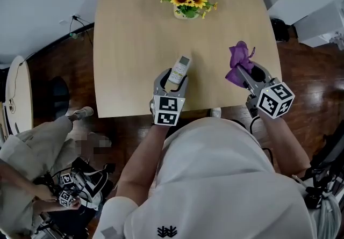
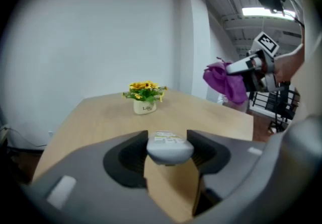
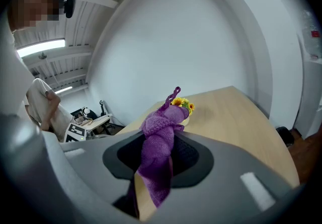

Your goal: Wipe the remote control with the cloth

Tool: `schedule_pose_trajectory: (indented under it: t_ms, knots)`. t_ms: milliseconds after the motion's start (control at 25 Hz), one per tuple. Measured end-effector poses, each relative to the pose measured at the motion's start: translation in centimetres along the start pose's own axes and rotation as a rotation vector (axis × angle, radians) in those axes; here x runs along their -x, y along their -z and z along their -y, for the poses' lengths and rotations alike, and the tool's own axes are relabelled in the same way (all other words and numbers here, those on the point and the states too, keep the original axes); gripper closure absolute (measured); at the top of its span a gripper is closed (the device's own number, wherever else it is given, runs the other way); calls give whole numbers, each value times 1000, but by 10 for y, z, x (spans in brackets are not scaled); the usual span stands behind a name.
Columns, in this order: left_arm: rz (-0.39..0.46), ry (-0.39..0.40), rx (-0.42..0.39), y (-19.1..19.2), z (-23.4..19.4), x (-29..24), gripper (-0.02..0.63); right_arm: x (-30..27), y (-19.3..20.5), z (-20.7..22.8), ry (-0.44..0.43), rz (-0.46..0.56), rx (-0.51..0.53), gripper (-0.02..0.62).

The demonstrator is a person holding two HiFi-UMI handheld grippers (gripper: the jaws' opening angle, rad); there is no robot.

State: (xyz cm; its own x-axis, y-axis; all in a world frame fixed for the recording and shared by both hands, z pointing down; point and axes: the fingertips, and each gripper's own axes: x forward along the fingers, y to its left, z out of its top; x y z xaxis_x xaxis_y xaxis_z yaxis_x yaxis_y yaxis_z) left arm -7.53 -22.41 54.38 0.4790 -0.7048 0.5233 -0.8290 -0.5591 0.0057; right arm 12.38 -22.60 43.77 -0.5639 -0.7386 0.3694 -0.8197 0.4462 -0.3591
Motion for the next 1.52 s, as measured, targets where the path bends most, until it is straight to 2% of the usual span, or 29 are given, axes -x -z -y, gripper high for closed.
schedule_pose_trajectory:
  t_ms: [120, 280, 520, 840, 1240, 1520]
  knots:
    - [-3, -86, 66, 0, -23, -4, 347, 8, 8, 8, 4, -29, -4, 469]
    - [-6, -143, 166, -1, -36, -8, 347, 18, 14, 15, 11, -56, -2, 469]
    - [-25, -220, 225, 16, -52, 0, 347, 32, 24, 11, 9, -68, 3, 469]
    - [-109, -237, 236, 45, -44, -10, 347, 44, 38, 11, 7, -83, -13, 469]
    - [-320, -231, 229, 105, -33, -33, 347, 49, 49, 10, -3, -100, -23, 469]
    - [-378, -235, 219, 123, -39, -45, 345, 51, 53, 12, 0, -107, -23, 469]
